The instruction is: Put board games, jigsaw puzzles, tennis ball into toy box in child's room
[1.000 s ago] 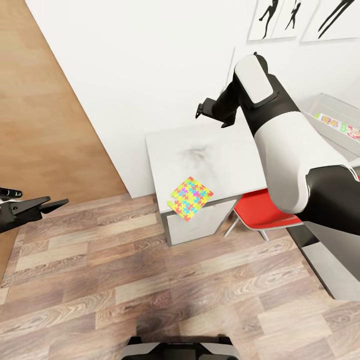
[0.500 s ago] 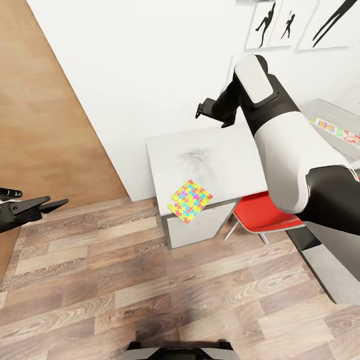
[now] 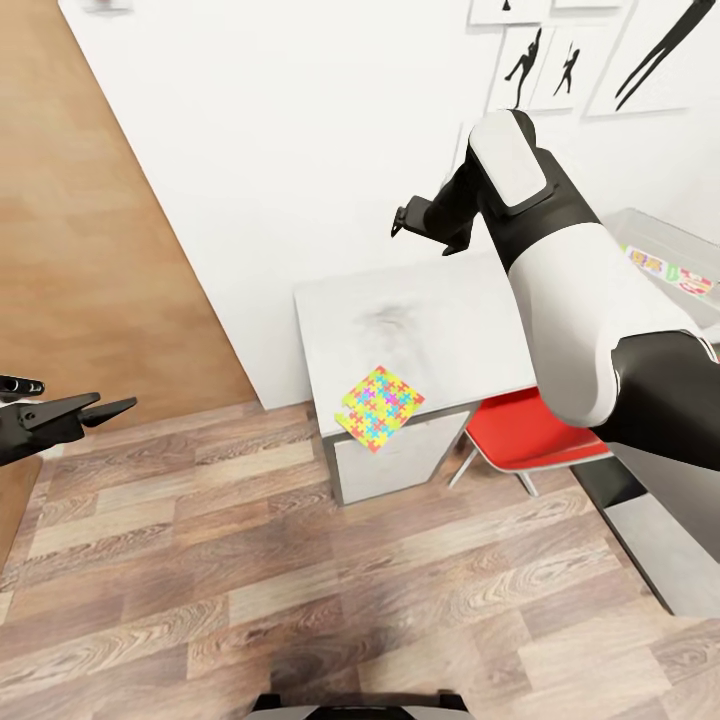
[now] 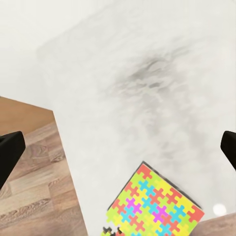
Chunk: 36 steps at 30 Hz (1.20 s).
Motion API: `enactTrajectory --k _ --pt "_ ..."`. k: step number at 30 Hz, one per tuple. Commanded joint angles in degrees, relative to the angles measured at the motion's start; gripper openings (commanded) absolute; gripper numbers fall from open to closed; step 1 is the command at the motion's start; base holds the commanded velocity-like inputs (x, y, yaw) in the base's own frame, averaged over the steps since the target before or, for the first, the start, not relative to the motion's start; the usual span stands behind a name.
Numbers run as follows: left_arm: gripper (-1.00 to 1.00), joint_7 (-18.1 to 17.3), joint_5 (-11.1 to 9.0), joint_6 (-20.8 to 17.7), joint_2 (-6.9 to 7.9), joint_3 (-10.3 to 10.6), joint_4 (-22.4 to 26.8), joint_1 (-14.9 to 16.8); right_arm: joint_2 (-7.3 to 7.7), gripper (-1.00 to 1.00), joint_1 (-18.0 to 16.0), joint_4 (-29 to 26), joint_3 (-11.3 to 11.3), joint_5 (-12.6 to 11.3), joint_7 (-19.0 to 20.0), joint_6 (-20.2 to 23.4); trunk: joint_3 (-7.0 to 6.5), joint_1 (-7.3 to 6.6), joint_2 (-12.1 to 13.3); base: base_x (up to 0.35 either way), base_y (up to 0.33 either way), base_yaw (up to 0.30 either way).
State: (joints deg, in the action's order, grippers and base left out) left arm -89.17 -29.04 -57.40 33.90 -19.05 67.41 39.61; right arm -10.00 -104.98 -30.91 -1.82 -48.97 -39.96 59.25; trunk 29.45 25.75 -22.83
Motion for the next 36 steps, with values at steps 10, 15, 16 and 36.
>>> enactTrajectory --k 10,15,16,36 --pt "1.0 -0.2 0.0 -0.6 0.02 0.1 0.0 0.0 0.0 1.0 0.0 0.0 -0.1 -0.5 -0.6 0.1 -0.87 0.04 -0.1 0.0 0.0 0.0" --pt "1.0 -0.2 0.0 -0.6 0.02 0.1 0.0 0.0 0.0 1.0 0.0 0.0 -0.1 -0.6 -0.5 0.1 -1.35 0.04 -0.1 0.0 0.0 0.0" --pt "1.0 -0.2 0.0 -0.6 0.02 0.1 0.0 0.0 0.0 1.0 0.0 0.0 -0.1 -0.6 -0.5 0.1 -1.44 0.04 -0.1 0.0 0.0 0.0" --pt "1.0 -0.1 0.0 -0.6 -0.06 0.2 0.0 0.0 0.0 1.0 15.8 -19.2 -0.1 -1.4 -0.5 0.7 -3.35 0.04 -0.1 0.0 0.0 0.0"
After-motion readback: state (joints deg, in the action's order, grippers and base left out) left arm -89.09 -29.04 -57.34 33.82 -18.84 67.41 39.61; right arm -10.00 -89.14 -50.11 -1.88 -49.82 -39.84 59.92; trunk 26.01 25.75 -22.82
